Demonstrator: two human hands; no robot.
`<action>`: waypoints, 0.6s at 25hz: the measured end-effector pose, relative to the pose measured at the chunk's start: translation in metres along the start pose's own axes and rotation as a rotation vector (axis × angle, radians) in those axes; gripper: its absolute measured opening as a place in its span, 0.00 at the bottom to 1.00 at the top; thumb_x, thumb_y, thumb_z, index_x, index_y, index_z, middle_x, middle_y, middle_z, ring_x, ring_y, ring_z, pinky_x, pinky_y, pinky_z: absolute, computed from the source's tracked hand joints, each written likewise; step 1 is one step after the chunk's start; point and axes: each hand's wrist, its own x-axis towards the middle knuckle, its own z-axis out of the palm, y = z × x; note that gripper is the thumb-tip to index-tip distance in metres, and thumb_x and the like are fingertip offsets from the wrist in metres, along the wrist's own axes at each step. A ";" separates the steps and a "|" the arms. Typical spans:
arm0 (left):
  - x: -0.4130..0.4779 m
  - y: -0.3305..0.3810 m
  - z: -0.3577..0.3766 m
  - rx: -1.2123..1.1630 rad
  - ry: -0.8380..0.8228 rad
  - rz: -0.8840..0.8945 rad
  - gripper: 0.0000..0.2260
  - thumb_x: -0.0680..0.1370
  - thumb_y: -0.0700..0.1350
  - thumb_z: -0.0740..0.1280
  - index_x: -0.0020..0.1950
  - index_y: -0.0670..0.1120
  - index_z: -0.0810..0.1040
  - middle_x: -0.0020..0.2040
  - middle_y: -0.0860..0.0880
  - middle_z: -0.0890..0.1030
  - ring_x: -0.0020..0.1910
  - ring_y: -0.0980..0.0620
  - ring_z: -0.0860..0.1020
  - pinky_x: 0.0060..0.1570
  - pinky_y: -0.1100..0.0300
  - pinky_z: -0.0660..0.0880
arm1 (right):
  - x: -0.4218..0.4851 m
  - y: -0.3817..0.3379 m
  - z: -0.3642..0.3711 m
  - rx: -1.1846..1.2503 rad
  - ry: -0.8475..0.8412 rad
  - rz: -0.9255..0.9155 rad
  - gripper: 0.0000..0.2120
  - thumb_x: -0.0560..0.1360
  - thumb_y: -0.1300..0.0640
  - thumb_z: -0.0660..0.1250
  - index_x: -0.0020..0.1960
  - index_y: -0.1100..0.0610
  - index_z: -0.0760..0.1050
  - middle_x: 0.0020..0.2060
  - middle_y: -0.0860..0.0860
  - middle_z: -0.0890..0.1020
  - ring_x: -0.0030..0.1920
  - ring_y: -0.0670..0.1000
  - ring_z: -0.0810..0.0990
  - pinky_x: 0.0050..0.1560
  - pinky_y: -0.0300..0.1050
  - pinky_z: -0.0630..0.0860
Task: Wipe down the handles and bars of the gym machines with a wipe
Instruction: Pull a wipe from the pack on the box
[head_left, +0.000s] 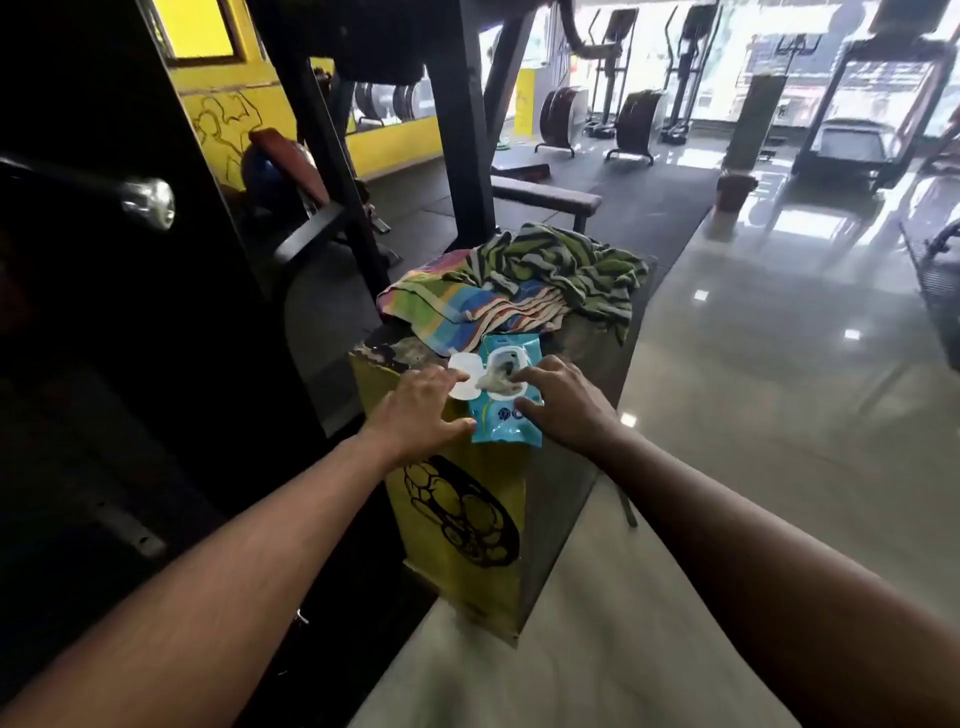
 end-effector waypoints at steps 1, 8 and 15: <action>0.015 -0.002 0.005 0.008 -0.014 0.003 0.33 0.75 0.59 0.68 0.77 0.53 0.61 0.76 0.50 0.63 0.75 0.49 0.58 0.72 0.47 0.61 | 0.013 0.004 0.003 -0.027 -0.010 -0.008 0.20 0.77 0.48 0.66 0.68 0.47 0.73 0.64 0.53 0.74 0.62 0.56 0.73 0.57 0.56 0.77; 0.074 -0.018 0.047 0.159 -0.054 0.070 0.40 0.75 0.64 0.64 0.79 0.49 0.50 0.79 0.48 0.54 0.78 0.48 0.51 0.76 0.49 0.52 | 0.062 0.032 0.041 -0.156 -0.111 -0.027 0.22 0.75 0.44 0.65 0.68 0.46 0.72 0.59 0.53 0.69 0.60 0.55 0.69 0.51 0.52 0.75; 0.092 -0.030 0.066 0.154 -0.101 0.048 0.43 0.72 0.69 0.64 0.79 0.53 0.49 0.80 0.50 0.53 0.78 0.47 0.49 0.76 0.43 0.50 | 0.075 0.047 0.060 -0.003 0.003 -0.023 0.11 0.81 0.46 0.58 0.56 0.47 0.76 0.55 0.46 0.73 0.55 0.50 0.73 0.52 0.48 0.74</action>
